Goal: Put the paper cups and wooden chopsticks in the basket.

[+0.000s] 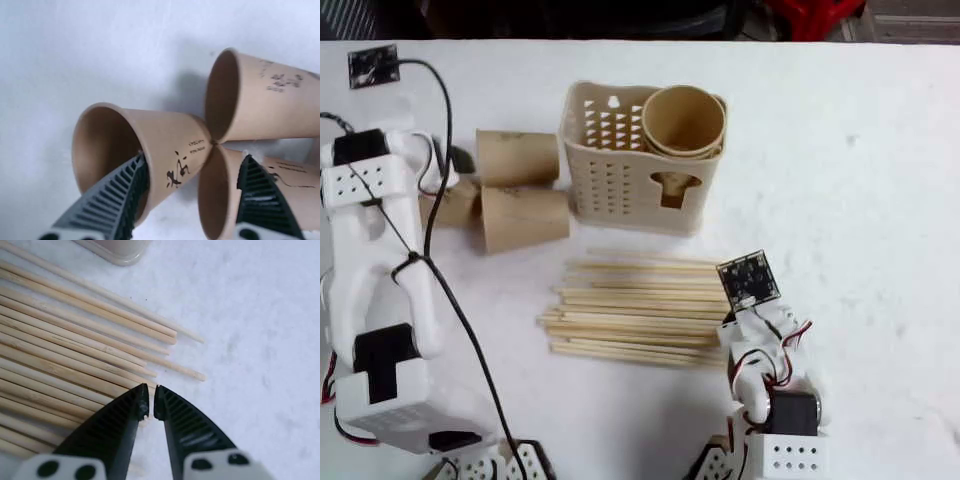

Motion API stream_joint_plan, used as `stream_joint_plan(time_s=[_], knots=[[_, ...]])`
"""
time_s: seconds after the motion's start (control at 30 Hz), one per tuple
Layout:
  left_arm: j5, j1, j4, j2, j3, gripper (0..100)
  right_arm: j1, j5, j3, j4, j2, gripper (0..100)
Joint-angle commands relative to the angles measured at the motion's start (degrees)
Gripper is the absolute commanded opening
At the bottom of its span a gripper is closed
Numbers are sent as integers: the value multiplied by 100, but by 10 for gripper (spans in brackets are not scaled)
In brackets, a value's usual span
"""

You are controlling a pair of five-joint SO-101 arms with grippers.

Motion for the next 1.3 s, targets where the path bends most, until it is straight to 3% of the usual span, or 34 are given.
stream_joint_plan(time_s=[0.0, 0.37, 0.83, 1.0, 1.27], knots=[[62, 356, 193, 13, -457, 290, 31, 53, -35, -127, -22, 38], [18, 884, 53, 22, -26, 288, 31, 53, -35, -127, -22, 38], [-18, 875, -246, 13, 273, 117, 31, 53, -35, -127, -22, 38], [-457, 866, -387, 4, 290, 69, 31, 53, -35, -127, -22, 38], [-633, 602, 0, -40, -360, 37, 31, 53, -26, -127, -22, 38]])
